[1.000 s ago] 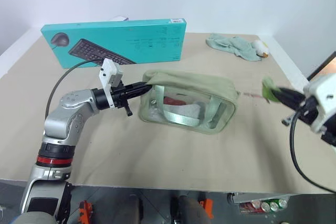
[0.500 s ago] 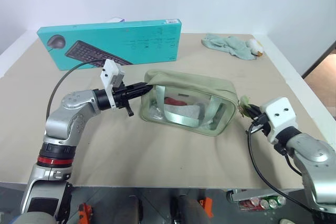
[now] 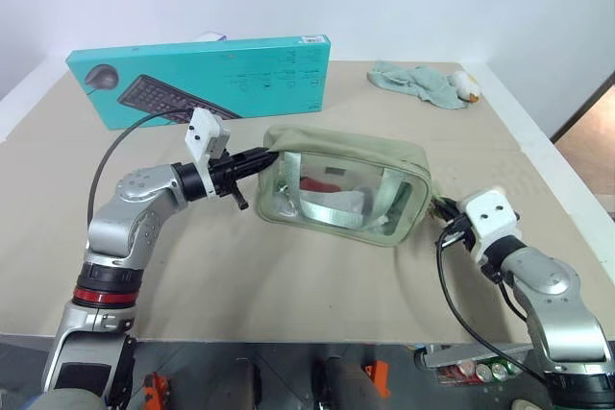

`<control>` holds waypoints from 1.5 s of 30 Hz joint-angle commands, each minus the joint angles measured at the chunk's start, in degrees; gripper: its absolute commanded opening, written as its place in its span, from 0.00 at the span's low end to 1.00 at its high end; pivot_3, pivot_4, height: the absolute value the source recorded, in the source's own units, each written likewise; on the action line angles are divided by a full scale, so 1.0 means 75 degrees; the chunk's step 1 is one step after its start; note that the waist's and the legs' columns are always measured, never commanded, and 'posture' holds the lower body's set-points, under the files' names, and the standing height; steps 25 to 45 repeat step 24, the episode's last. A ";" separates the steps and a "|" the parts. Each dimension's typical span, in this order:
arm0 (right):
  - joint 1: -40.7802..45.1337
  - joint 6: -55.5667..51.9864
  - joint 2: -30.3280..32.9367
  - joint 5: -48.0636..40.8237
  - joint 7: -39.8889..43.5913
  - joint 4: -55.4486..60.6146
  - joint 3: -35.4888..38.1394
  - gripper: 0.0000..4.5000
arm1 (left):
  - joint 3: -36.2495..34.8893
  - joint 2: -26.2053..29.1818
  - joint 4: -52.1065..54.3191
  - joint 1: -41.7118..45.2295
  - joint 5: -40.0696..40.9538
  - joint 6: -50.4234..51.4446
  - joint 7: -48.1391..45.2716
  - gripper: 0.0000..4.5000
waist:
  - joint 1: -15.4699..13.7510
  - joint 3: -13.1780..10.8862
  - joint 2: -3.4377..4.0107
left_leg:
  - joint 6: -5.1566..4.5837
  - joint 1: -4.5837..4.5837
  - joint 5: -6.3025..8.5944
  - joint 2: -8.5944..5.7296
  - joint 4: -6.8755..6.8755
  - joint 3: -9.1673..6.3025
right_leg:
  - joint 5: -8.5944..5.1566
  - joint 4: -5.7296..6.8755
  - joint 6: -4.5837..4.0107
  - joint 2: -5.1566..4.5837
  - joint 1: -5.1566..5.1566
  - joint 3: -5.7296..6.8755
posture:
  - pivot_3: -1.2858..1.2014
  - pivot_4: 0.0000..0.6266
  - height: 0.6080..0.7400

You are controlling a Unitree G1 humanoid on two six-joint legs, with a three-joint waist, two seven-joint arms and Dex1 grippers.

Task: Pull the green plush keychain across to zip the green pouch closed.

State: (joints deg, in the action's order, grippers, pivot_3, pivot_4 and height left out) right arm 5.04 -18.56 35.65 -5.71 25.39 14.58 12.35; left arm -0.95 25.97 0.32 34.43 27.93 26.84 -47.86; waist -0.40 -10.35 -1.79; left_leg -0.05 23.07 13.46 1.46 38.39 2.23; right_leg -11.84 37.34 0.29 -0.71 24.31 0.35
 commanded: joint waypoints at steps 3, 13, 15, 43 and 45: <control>0.0687 -0.0077 0.0219 -0.0239 -0.0046 0.0119 0.0543 0.44 | -0.0128 -0.0102 -0.0099 0.0127 -0.0032 -0.0052 0.0151 0.46 | 0.0003 -0.0001 0.0000 | 0.0000 0.0005 0.0000 0.0002 0.0000 0.0006 | 0.0003 0.0000 0.0000 0.0005 0.0008 -0.0005 | 0.52 0.24 1.00; -0.0718 -0.0663 0.0159 -0.0682 0.0012 0.1220 0.1631 0.99 | -0.1199 0.0336 0.0196 -0.0205 0.0793 0.0516 0.0253 0.99 | -0.0005 -0.0002 0.0001 | -0.0002 0.0029 0.0007 0.0007 -0.0016 0.0001 | -0.0013 -0.0010 -0.0001 0.0007 0.0027 -0.0005 | 0.52 0.24 1.00; -0.1162 -0.0822 -0.0007 -0.1032 0.0008 0.1502 0.2179 0.99 | -0.1481 0.0570 0.0210 -0.0349 0.0885 0.0660 0.0328 0.99 | 0.0005 -0.0002 0.0002 | -0.0002 0.0027 0.0007 0.0008 -0.0014 0.0003 | -0.0013 -0.0010 -0.0001 0.0007 0.0027 -0.0006 | 0.52 0.24 1.00; -0.3438 -0.0837 -0.0668 -0.2309 0.0961 0.3566 0.1921 0.99 | -0.0815 0.1145 0.0135 -0.2328 -0.0833 -0.0876 0.0227 0.99 | 0.0014 0.0007 0.0016 | 0.0000 -0.0016 0.0006 0.0030 -0.0031 0.0012 | -0.0011 -0.0010 -0.0022 0.0003 0.0009 -0.0016 | 0.52 0.24 1.00; -0.3438 -0.0837 -0.0668 -0.2309 0.0961 0.3566 0.1921 0.99 | -0.0815 0.1145 0.0135 -0.2328 -0.0833 -0.0876 0.0227 0.99 | 0.0014 0.0007 0.0016 | 0.0000 -0.0016 0.0006 0.0030 -0.0031 0.0012 | -0.0011 -0.0010 -0.0022 0.0003 0.0009 -0.0016 | 0.52 0.24 1.00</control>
